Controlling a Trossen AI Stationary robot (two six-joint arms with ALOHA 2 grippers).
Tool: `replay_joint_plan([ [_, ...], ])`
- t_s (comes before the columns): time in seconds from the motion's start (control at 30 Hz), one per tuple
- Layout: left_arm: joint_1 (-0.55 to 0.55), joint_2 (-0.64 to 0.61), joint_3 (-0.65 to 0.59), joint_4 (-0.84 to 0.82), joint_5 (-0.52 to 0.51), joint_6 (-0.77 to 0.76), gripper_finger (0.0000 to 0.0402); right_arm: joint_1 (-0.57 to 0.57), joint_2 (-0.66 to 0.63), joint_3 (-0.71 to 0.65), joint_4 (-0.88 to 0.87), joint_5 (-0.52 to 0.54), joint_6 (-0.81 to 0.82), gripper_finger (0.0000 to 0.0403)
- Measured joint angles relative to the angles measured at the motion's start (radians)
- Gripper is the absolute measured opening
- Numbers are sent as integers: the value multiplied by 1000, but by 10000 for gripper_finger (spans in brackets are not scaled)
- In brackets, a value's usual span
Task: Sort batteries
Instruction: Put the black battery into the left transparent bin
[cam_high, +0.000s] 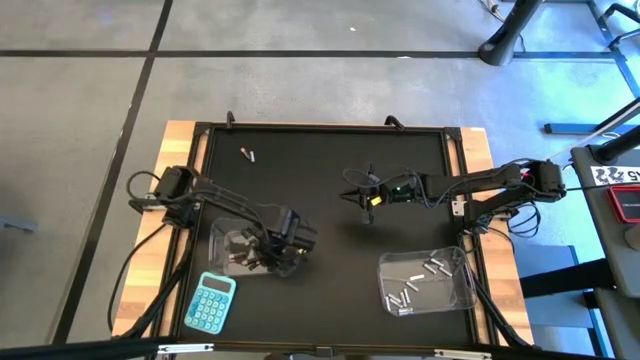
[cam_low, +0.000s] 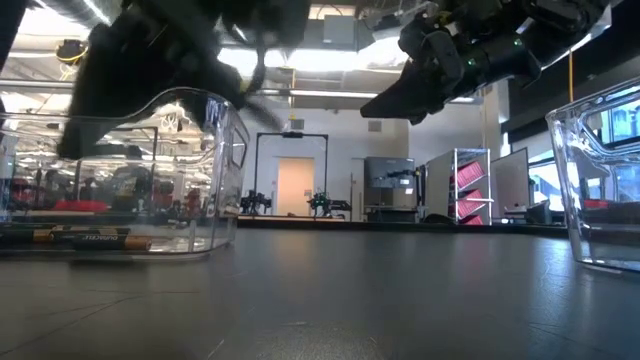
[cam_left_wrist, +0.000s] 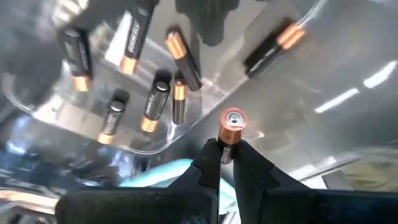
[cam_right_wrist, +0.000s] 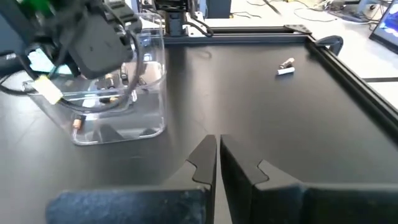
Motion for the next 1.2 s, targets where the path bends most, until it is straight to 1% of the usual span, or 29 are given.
replay_joint_plan([
  [0.1,-3,0,-72,34,48,-21,11,0,0,0,0,0,-9,24],
  [0.17,2,0,-105,43,62,-23,11,0,0,0,0,0,-23,24],
  [0.27,12,0,-140,40,56,-20,11,0,0,0,-1,0,-27,24],
  [0.47,27,0,-211,119,76,2,11,0,0,0,-1,0,-27,24],
  [0.63,32,0,-247,111,77,25,21,0,0,0,-1,0,-26,24],
  [0.8,33,-5,-298,149,70,8,15,0,0,0,-1,-2,-21,24],
  [0.9,39,-6,-320,171,84,10,17,0,0,0,-1,-22,-19,24],
  [1.03,47,-5,-323,173,75,33,41,0,0,0,-1,-42,-18,24],
  [1.2,63,-44,-326,188,8,67,100,0,0,0,-1,-43,-18,24],
])
